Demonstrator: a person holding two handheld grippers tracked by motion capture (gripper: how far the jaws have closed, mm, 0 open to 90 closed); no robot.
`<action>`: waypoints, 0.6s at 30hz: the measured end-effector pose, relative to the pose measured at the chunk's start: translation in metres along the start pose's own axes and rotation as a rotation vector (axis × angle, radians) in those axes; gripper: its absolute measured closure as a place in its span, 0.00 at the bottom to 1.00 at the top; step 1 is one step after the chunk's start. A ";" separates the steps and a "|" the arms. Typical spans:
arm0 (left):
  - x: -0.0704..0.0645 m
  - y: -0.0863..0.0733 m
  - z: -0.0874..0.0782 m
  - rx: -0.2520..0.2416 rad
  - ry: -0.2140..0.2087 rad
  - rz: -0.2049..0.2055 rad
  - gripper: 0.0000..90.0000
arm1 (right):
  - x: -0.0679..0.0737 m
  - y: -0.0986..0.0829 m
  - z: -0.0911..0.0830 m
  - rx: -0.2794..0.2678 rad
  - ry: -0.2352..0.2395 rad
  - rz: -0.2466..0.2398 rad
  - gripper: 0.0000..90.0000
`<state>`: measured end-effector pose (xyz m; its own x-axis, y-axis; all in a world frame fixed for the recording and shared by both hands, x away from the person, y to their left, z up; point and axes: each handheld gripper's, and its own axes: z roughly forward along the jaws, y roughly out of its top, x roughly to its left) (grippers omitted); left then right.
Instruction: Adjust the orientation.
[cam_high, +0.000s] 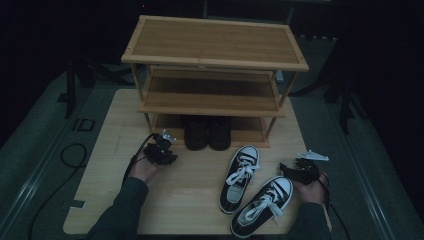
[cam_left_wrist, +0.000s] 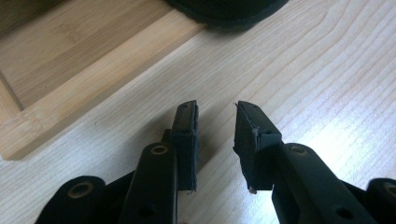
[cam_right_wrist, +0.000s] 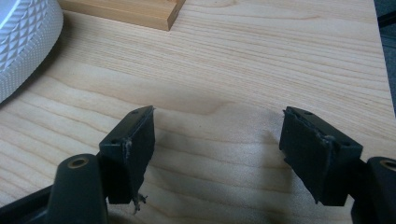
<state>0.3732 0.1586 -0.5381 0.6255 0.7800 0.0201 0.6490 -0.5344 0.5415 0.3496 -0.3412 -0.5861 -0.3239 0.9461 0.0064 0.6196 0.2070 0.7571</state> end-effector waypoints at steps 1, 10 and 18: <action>0.000 -0.001 0.000 -0.001 0.000 -0.002 0.77 | 0.000 0.000 0.000 0.000 0.000 0.000 0.29; 0.006 -0.017 -0.007 -0.009 0.004 -0.019 0.76 | 0.001 0.001 0.000 0.009 -0.015 0.011 0.29; 0.001 -0.030 -0.008 -0.026 -0.010 -0.021 0.75 | 0.000 0.004 0.000 0.035 -0.012 0.007 0.29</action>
<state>0.3514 0.1783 -0.5473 0.6163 0.7875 0.0006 0.6505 -0.5095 0.5633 0.3519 -0.3399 -0.5829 -0.3108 0.9505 0.0036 0.6466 0.2087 0.7337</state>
